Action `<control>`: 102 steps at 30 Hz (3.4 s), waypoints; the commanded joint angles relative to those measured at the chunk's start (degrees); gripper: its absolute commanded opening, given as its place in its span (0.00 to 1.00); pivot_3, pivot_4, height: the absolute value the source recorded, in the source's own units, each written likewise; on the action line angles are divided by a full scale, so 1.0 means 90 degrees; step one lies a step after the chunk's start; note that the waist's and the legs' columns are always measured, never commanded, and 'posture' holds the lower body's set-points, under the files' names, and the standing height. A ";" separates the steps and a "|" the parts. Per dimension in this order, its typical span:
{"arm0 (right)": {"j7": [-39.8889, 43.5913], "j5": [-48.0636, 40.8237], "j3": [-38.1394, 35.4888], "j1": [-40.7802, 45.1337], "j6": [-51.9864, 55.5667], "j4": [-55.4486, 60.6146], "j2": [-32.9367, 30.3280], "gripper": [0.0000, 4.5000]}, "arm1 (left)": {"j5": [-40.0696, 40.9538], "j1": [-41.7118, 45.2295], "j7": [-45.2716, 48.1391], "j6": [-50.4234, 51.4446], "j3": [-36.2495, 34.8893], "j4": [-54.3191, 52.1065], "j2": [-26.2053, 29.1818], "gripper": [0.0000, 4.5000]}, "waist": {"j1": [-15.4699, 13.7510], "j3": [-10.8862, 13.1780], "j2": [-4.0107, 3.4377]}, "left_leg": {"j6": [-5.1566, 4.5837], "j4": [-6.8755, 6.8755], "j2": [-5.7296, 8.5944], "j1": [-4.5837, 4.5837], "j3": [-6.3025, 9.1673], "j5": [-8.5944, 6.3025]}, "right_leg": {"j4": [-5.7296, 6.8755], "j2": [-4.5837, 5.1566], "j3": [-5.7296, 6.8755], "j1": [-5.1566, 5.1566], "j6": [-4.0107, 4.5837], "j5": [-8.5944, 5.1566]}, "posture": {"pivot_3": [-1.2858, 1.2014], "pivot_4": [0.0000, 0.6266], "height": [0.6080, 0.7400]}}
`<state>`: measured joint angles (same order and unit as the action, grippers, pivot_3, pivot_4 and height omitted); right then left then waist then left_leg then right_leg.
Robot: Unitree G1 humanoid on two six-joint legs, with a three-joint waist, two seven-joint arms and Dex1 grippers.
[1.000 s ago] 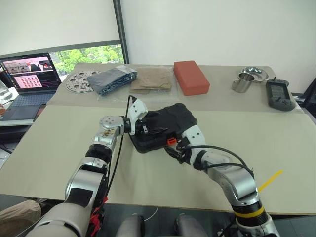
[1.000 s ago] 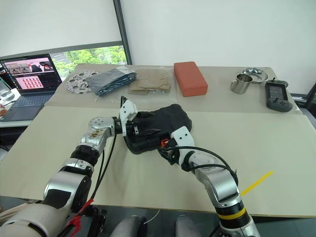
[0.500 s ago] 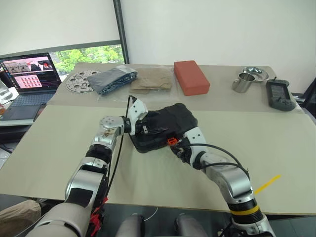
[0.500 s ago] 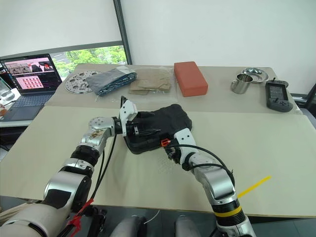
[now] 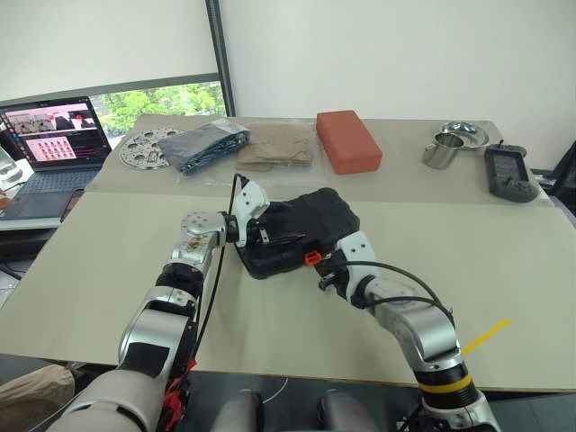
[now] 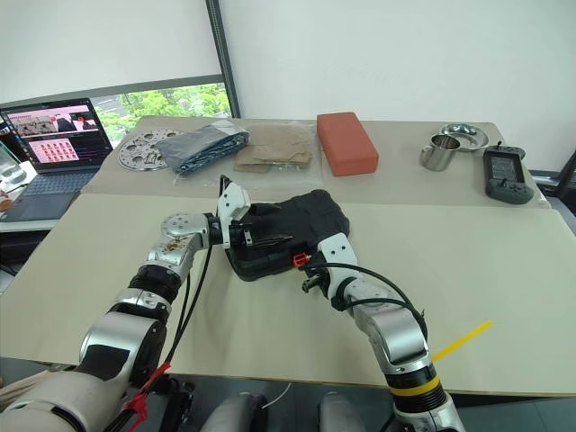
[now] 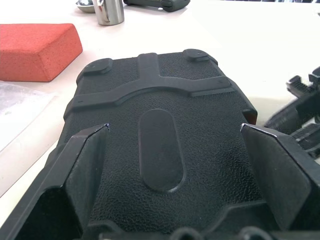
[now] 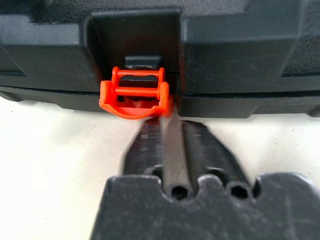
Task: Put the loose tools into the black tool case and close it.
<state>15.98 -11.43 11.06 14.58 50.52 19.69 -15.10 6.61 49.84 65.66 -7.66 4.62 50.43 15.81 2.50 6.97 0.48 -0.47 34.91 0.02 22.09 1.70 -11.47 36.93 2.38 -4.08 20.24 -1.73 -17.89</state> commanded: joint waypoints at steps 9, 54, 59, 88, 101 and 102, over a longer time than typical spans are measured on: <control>-0.0590 0.0406 0.0428 -0.0491 -0.0194 0.0817 0.0421 0.46 | -0.0037 -0.0212 -0.0173 0.0275 -0.0062 0.0165 0.0034 1.00 | -0.0001 0.0000 0.0000 | 0.0000 -0.0002 -0.0001 0.0000 0.0000 0.0000 | -0.0004 0.0000 0.0000 -0.0001 -0.0001 -0.0001 | 0.52 0.24 1.00; -0.0697 0.1345 0.0409 -0.1308 -0.2958 0.0392 0.0710 0.28 | -0.0220 -0.0137 -0.0240 0.0211 0.0046 0.0245 0.0084 1.00 | 0.0013 0.0009 0.0014 | 0.0001 -0.0017 -0.0007 0.0001 -0.0001 -0.0001 | -0.0018 0.0000 -0.0002 0.0003 -0.0003 -0.0002 | 0.52 0.24 1.00; -0.0671 0.1361 0.0357 -0.1231 -0.2862 0.0546 0.0715 0.28 | -0.0224 -0.0154 -0.0226 0.0178 0.0091 0.0243 0.0042 1.00 | 0.0002 0.0009 0.0015 | 0.0001 -0.0016 -0.0007 0.0002 -0.0001 -0.0001 | -0.0019 0.0001 -0.0001 0.0003 -0.0003 -0.0002 | 0.52 0.24 1.00; -0.0325 0.1261 0.0247 -0.1020 -0.2691 0.0273 0.0713 0.63 | -0.0225 -0.0226 -0.0308 0.0154 0.0093 0.0200 0.0012 1.00 | 0.0007 0.0008 0.0013 | 0.0001 -0.0016 -0.0006 -0.0001 -0.0001 -0.0001 | -0.0018 0.0002 -0.0002 0.0000 -0.0003 -0.0002 | 0.52 0.24 1.00; -0.0203 0.1162 0.0112 -0.1468 -0.2439 0.0951 0.0490 0.60 | -0.0226 -0.0171 -0.0331 0.0115 0.0073 0.0307 -0.0010 1.00 | -0.0006 0.0007 0.0013 | 0.0001 -0.0016 -0.0004 0.0000 -0.0001 -0.0001 | -0.0019 0.0006 -0.0001 -0.0001 -0.0004 -0.0002 | 0.52 0.24 1.00; -0.0190 0.1160 0.0148 -0.1503 -0.2432 0.0966 0.0492 0.56 | -0.0227 -0.0173 -0.0333 0.0112 0.0074 0.0310 -0.0012 1.00 | -0.0003 0.0007 0.0013 | 0.0001 -0.0016 -0.0004 -0.0001 -0.0001 -0.0001 | -0.0019 0.0006 -0.0001 -0.0001 -0.0004 -0.0002 | 0.52 0.24 1.00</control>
<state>13.82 -0.36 12.34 1.08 28.35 24.90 -10.71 6.40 49.93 62.62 -7.36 3.88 50.66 15.76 2.47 7.03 0.59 -0.46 34.77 -0.02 22.08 1.70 -11.47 36.76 2.43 -4.09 20.23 -1.76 -17.91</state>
